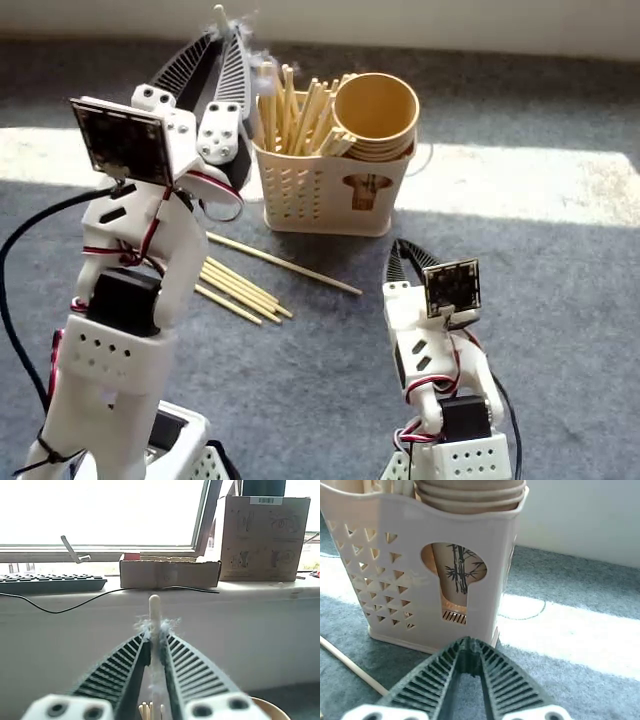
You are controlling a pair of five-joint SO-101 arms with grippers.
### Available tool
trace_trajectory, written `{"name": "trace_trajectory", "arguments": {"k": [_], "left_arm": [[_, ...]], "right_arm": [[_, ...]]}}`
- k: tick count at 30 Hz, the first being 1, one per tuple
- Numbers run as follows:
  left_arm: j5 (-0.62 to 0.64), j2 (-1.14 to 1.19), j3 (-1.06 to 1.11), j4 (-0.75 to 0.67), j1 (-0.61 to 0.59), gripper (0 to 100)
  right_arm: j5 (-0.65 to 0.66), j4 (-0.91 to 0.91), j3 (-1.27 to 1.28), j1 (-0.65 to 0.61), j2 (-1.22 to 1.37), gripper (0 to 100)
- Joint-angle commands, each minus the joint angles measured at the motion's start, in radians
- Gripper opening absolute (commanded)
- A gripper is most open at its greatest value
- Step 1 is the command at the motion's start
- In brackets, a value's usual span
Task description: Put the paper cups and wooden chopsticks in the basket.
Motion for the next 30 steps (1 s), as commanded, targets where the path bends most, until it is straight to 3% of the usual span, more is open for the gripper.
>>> {"name": "trace_trajectory", "arguments": {"k": [1,8,12,25,30], "left_arm": [[-0.009,-0.005,0.03,-0.029,0.022,1],[-0.009,-0.005,0.133,-0.026,0.021,1],[-0.008,-0.008,0.14,-0.011,0.018,9],[-0.009,-0.016,-0.143,0.404,0.015,11],[-0.011,-0.018,-0.219,0.592,-0.082,11]], "right_arm": [[0.011,-0.027,0.105,0.005,-0.008,0.5],[0.011,-0.025,0.105,0.005,-0.007,0.5],[0.011,-0.025,0.105,0.005,-0.007,0.5],[0.011,-0.025,0.105,0.005,-0.007,0.5],[0.011,-0.025,0.105,0.005,-0.007,0.5]]}}
